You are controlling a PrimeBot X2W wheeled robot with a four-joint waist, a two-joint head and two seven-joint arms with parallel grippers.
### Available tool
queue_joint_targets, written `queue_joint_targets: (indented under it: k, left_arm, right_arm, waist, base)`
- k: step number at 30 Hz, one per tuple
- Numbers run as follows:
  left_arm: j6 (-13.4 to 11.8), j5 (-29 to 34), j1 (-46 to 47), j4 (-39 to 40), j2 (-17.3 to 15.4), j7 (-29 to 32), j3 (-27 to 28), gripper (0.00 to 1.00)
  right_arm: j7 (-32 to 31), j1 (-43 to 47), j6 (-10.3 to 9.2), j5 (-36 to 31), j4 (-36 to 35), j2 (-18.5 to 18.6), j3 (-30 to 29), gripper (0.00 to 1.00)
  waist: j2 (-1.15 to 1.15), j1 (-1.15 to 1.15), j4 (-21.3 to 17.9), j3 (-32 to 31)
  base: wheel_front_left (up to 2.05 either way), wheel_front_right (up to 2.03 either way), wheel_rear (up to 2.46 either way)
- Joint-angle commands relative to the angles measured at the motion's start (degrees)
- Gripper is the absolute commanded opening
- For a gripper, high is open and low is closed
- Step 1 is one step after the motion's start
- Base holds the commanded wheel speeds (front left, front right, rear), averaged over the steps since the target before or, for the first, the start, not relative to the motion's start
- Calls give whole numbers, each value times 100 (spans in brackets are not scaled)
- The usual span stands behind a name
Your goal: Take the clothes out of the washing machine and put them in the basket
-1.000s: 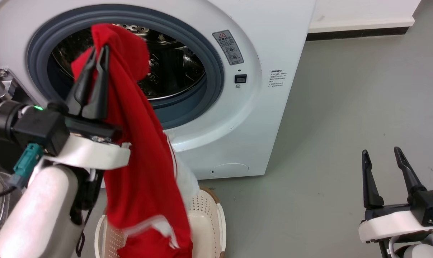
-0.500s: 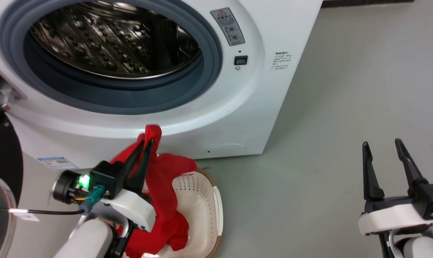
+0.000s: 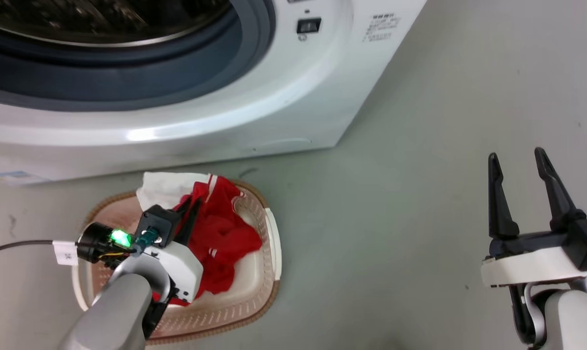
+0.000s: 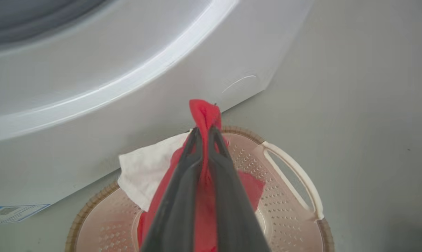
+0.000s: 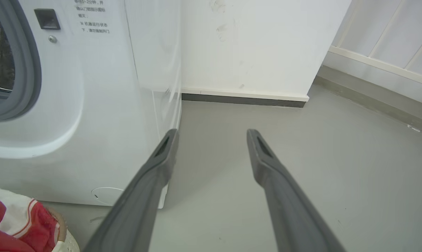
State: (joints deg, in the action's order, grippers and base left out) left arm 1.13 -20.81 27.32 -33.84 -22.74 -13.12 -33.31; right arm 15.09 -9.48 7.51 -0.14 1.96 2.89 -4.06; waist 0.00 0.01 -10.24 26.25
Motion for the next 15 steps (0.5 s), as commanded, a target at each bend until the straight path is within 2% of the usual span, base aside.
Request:
queue_joint_targets:
  k: [1, 6, 15]
  left_arm:
    - [75, 18, 177, -206, 45, -40, -15, 0]
    - [283, 165, 662, -989, 117, -103, -178, 0]
    - [434, 380, 1460, -2018, 257, -169, -413, 0]
  right_arm:
    - [10, -112, -4, 24, -37, -3, 19, 100]
    - [11, -261, -4, 115, -91, -3, 112, 100]
    - [10, -395, -4, 235, -169, -3, 218, 100]
  waist:
    - [0, -1, -216, 485]
    - [0, -1, -399, 1054]
    - [0, -1, -593, 1791]
  base:
    - [0, 0, 0]
    - [0, 0, 0]
    - [0, 0, 0]
